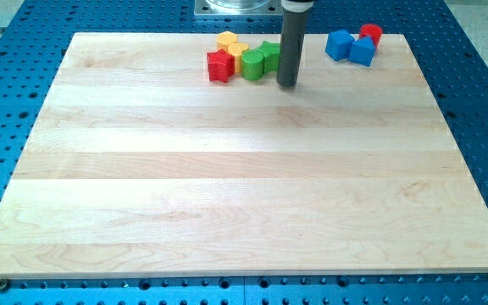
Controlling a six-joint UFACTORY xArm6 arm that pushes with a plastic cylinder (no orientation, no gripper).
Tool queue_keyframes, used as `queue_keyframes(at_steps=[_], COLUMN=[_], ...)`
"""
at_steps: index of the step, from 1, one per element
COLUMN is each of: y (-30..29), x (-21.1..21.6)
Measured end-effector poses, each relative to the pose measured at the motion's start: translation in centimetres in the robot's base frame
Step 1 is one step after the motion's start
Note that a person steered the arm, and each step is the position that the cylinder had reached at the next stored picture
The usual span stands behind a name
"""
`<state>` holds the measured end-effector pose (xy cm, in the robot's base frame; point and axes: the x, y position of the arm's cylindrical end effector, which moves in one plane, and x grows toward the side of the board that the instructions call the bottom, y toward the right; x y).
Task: Separate the green circle from the green star
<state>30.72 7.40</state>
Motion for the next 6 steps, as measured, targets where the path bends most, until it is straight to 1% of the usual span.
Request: queue_keyframes(at_steps=[2, 3, 5, 6], y=[-0.1, -2.0, -9.7, -11.8], x=[-1.3, -2.5, -2.9, -2.9])
